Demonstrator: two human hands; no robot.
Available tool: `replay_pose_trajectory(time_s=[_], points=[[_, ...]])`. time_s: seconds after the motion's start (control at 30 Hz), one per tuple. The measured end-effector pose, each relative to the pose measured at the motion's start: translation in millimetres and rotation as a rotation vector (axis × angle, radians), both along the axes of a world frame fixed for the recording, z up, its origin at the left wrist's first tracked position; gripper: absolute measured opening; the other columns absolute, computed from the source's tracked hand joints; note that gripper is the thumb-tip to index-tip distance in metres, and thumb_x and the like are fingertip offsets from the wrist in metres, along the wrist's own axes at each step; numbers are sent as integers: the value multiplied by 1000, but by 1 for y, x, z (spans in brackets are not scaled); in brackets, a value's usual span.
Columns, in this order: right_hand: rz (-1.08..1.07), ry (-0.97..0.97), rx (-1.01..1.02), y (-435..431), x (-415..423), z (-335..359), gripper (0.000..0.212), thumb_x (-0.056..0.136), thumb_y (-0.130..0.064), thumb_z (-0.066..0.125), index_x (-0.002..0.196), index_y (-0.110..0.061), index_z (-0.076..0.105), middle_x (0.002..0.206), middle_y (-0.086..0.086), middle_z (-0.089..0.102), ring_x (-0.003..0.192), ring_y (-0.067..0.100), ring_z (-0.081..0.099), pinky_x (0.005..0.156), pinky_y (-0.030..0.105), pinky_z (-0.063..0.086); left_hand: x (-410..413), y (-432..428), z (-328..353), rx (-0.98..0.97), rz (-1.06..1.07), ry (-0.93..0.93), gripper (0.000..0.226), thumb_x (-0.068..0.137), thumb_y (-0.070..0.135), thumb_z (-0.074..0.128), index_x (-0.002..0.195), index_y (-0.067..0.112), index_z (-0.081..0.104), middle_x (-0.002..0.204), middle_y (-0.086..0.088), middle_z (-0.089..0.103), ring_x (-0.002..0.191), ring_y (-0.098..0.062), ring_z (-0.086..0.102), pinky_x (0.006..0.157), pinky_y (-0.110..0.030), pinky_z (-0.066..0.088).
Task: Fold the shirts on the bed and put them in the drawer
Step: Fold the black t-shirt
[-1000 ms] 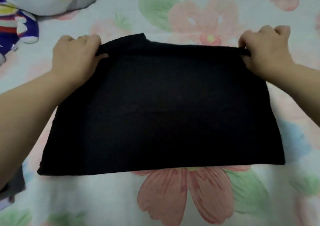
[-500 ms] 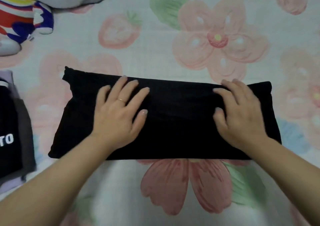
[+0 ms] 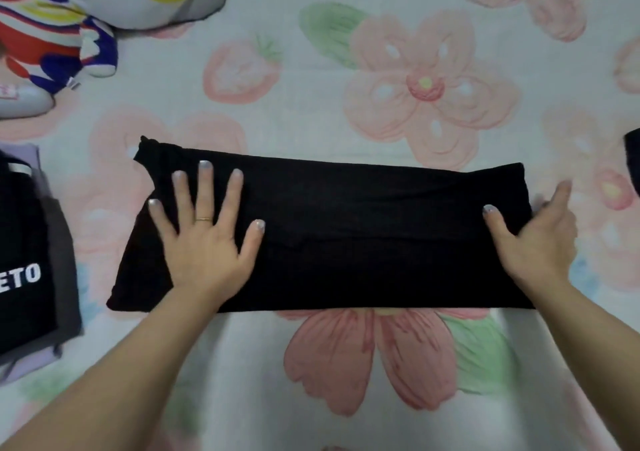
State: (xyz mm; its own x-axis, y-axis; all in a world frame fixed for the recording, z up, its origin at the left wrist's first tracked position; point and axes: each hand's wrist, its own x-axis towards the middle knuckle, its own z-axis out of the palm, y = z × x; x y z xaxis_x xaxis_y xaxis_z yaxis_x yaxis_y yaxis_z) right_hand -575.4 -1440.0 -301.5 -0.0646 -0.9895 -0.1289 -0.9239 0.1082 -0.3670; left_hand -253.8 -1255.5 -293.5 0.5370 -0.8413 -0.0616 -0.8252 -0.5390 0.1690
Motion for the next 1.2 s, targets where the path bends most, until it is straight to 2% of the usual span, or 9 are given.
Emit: replay_pose_trajectory(time_s=[0.2, 0.37, 0.47, 0.53, 0.67, 0.83, 0.97, 1.1, 1.2], points=[[-277, -121, 100, 8, -3, 3, 92, 68, -53, 73, 134, -4, 33, 130, 15, 46, 119, 33, 46, 93, 39, 39, -157, -79, 1, -88, -275, 283, 63, 88, 56, 32, 145, 31, 22, 155, -6, 17, 144, -27, 4, 111, -45, -13], [-215, -394, 366, -8, -7, 24, 27, 78, -30, 69, 93, -10, 61, 99, 9, 68, 89, 26, 64, 80, 40, 53, -159, -86, -23, 2, -239, 317, 62, 91, 50, 42, 146, 36, 15, 157, 1, -2, 144, -18, -11, 110, -36, -18], [69, -383, 157, 10, 22, 55, 12, 83, -25, 62, 92, -19, 57, 90, -1, 65, 85, 19, 60, 73, 29, 47, -144, -82, 14, -276, 43, 989, 45, 89, 35, 56, 132, 26, 48, 144, 0, 42, 138, -13, 29, 116, -32, 18], [233, -399, 22, 41, 66, 79, 14, 83, -28, 63, 94, -24, 56, 81, -10, 59, 79, 14, 55, 63, 20, 38, -123, -71, 44, -343, 231, 1438, 35, 84, 45, 54, 116, 32, 60, 113, 6, 67, 111, -7, 59, 95, -25, 45], [654, -649, 247, 114, 165, 109, 54, 83, -19, 62, 134, -19, 45, 115, 0, 52, 92, 6, 49, 77, 8, 34, -47, -34, 70, -469, 448, 1972, 39, 71, 54, 61, 84, 19, 74, 75, 1, 71, 72, -13, 68, 66, -27, 55], [623, -538, 153, 132, 186, 94, 60, 86, -7, 53, 142, -15, 33, 131, 3, 39, 105, 3, 39, 82, -1, 27, 26, 8, 55, -425, 634, 1482, 24, 80, 1, 64, 97, 18, 66, 92, -4, 73, 80, -19, 71, 59, -28, 56], [461, -316, 133, 125, 162, 68, 55, 86, -13, 54, 138, -19, 39, 128, 4, 41, 111, 17, 46, 85, 21, 33, 64, 29, 39, -526, 571, 1279, 46, 85, -5, 57, 104, 36, 62, 89, 12, 72, 80, -6, 69, 59, -19, 54], [287, -260, 262, 122, 157, 44, 54, 84, -29, 58, 133, -13, 42, 128, 10, 49, 116, 26, 50, 97, 37, 40, 79, 49, 30, -330, 341, 1107, 84, 87, -5, 54, 129, 62, 28, 129, 13, 54, 115, -8, 54, 95, -28, 46], [146, -313, 349, 119, 167, 33, 57, 82, -41, 59, 128, -11, 45, 115, 4, 56, 103, 22, 55, 84, 32, 41, 79, 43, 34, -296, 141, 1007, 97, 88, -6, 49, 128, 70, 4, 147, 19, 32, 130, -5, 39, 108, -26, 32]])
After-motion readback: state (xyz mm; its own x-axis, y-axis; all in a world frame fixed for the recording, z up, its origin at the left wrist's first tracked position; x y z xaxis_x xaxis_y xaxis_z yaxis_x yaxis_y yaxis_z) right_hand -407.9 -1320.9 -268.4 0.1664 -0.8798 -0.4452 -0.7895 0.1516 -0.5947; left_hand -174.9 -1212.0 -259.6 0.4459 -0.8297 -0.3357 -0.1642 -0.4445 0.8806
